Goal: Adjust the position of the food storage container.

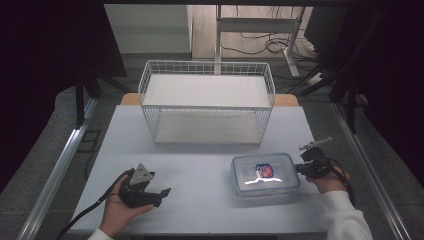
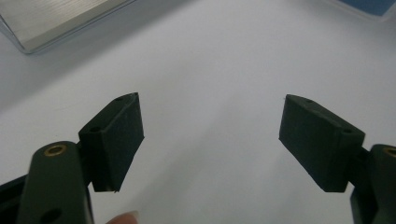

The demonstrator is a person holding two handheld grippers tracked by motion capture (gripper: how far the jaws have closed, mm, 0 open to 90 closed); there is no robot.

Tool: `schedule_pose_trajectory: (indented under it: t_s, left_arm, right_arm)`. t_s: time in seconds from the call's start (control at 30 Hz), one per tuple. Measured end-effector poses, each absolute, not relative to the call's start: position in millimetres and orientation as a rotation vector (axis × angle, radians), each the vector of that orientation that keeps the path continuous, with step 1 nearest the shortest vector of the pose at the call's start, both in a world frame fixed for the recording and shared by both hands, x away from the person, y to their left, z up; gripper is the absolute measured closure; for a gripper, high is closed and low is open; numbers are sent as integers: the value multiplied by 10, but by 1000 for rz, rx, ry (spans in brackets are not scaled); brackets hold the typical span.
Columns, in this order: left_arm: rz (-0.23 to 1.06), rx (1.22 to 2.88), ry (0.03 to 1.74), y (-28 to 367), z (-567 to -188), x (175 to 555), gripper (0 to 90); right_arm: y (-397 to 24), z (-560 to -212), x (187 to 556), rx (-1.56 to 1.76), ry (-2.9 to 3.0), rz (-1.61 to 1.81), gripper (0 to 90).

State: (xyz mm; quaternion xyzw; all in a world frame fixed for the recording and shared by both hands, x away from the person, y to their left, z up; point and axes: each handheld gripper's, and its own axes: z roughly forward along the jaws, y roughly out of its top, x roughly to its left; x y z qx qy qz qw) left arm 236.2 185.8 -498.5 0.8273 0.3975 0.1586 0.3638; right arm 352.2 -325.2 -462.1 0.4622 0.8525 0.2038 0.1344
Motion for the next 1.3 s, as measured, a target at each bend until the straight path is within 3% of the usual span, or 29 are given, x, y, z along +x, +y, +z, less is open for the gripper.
schedule_pose_trajectory:
  t_s: [0.73, 1.3]
  left_arm:
    - [404, 2092, 1056, 1917, -4974, 2370, 218]
    - [405, 2087, 1068, 1929, -4980, 2378, 212]
  right_arm:
    - [-2209, -4729, 3198, 1010, 2714, 665, 889]
    - [-1934, -4797, 3169, 944, 2707, 781, 889]
